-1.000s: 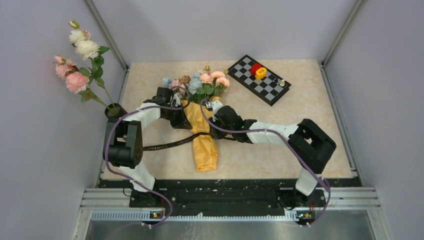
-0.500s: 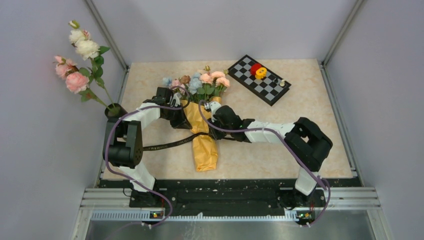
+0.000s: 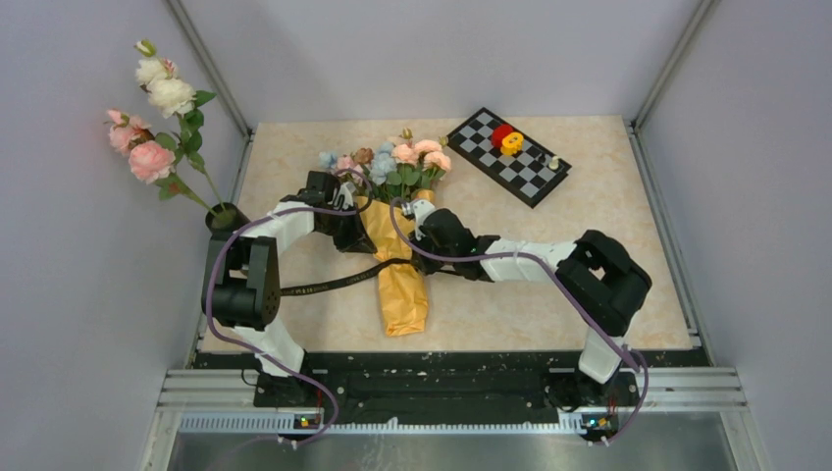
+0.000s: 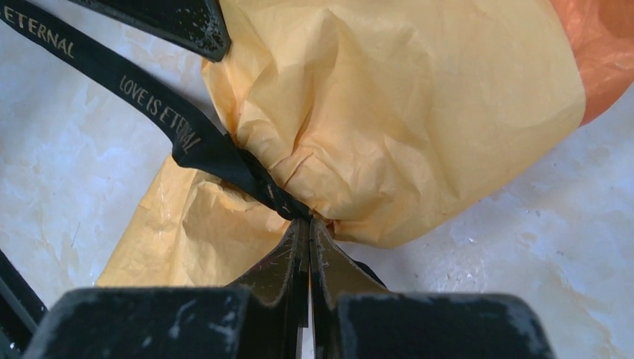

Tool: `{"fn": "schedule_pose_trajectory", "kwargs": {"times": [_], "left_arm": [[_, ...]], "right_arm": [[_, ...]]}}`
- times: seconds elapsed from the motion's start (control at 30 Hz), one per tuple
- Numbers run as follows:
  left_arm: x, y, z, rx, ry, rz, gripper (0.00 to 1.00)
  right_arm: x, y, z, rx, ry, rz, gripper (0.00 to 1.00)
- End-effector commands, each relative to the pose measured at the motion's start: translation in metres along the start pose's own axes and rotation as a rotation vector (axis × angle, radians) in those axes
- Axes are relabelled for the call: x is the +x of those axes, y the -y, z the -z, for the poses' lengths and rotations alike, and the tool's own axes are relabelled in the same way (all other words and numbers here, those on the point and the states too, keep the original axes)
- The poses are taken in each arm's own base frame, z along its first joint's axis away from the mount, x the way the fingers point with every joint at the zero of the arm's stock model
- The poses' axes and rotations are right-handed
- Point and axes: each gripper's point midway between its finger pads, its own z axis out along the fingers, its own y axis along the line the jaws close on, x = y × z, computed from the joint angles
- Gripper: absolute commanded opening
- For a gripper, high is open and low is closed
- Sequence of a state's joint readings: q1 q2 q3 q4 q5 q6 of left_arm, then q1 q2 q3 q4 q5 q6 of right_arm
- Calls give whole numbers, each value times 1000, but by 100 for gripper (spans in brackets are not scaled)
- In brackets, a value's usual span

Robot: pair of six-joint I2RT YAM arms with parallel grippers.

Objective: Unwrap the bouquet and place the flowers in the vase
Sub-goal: Untie the ribbon from the wrapping paper.

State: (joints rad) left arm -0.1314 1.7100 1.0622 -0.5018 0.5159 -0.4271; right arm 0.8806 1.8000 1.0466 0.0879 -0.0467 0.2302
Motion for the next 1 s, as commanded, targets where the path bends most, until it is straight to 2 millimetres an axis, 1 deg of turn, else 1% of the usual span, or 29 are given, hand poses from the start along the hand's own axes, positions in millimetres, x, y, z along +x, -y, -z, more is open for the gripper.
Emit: {"fn": "schedule_pose_trajectory", "kwargs": {"times": [0.0, 0.27, 0.63, 0.77, 0.97], "left_arm": [[-15, 9, 14, 13, 55, -29, 0], [-15, 7, 15, 10, 57, -25, 0], [-16, 6, 16, 7, 62, -23, 0], [-17, 7, 17, 10, 64, -23, 0], [-17, 6, 18, 4, 69, -29, 0]], "right_arm": [[-21, -1, 13, -9, 90, -15, 0], [-6, -4, 20, -34, 82, -40, 0], [9, 2, 26, -10, 83, -93, 0], [12, 0, 27, -20, 89, -124, 0], [8, 1, 35, -12, 107, -127, 0]]}}
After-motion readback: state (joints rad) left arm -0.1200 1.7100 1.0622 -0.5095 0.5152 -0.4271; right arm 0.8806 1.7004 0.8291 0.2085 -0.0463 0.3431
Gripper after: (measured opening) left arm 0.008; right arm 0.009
